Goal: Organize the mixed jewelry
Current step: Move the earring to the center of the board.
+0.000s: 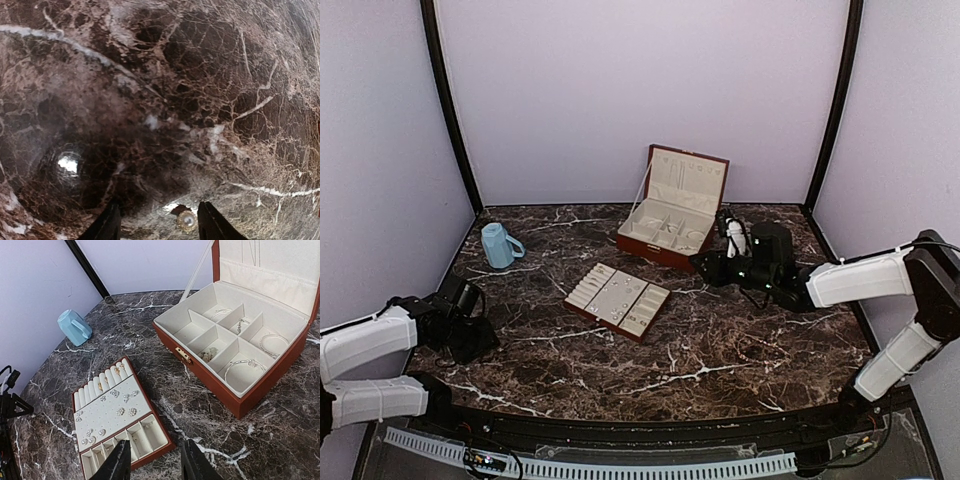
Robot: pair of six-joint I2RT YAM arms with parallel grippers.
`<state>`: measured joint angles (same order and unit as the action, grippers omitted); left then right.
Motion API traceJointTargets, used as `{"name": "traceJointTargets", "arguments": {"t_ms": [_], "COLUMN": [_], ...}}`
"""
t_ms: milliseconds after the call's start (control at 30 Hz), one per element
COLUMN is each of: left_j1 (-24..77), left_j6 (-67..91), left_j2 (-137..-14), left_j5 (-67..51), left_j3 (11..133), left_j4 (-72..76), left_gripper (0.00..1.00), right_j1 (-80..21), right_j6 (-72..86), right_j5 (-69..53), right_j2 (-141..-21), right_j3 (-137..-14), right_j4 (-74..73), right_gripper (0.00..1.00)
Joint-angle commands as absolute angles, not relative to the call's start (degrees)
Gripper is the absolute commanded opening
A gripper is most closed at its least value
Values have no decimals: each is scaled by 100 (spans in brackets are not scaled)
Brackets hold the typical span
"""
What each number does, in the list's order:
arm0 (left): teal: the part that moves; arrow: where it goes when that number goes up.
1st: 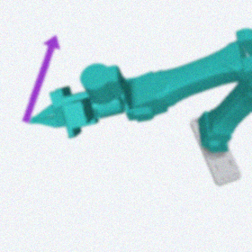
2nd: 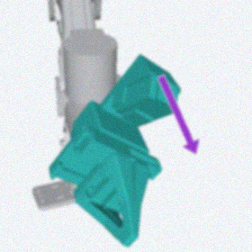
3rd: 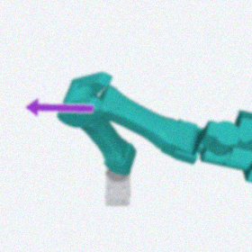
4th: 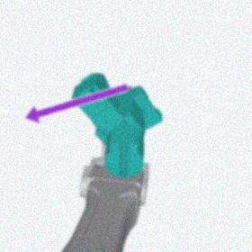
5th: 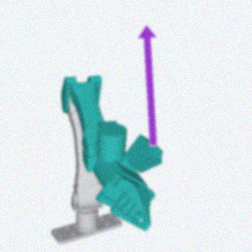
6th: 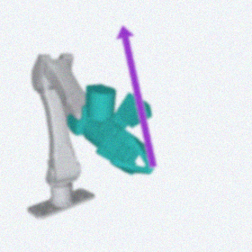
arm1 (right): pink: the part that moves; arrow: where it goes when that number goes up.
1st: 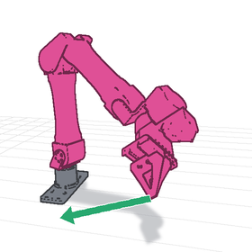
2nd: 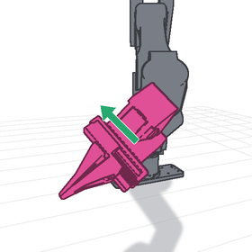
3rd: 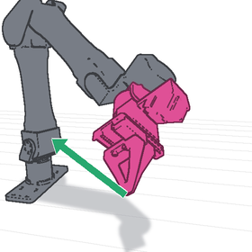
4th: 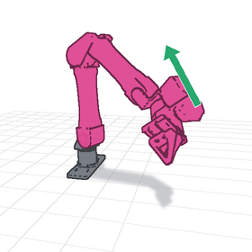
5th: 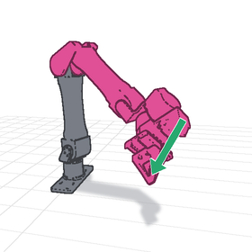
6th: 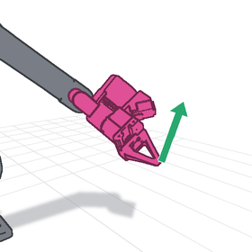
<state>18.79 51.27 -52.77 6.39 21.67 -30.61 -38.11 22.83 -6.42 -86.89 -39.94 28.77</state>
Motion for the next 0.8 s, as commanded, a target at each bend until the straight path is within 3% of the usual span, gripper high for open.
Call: {"name": "traceJointTargets", "arguments": {"t_ms": [0,433,767], "left_j1": [1976,2271,2557], "left_j6": [5186,5359,5319], "left_j2": [-5368,-5637,-5920], "left_j5": [360,259,156], "left_j3": [2067,2102,2196], "left_j4": [-2657,-2436,-2026], "left_gripper": [54,40,36], "right_j1": [-3762,-3744,-3727], "right_j6": [2398,2491,2570], "right_j5": [-738,-805,-813], "right_j2": [-8807,-8938,-8981], "right_j3": [-3959,-3973,-3955], "right_j4": [3214,3242,3283], "right_gripper": [35,35,35]}}
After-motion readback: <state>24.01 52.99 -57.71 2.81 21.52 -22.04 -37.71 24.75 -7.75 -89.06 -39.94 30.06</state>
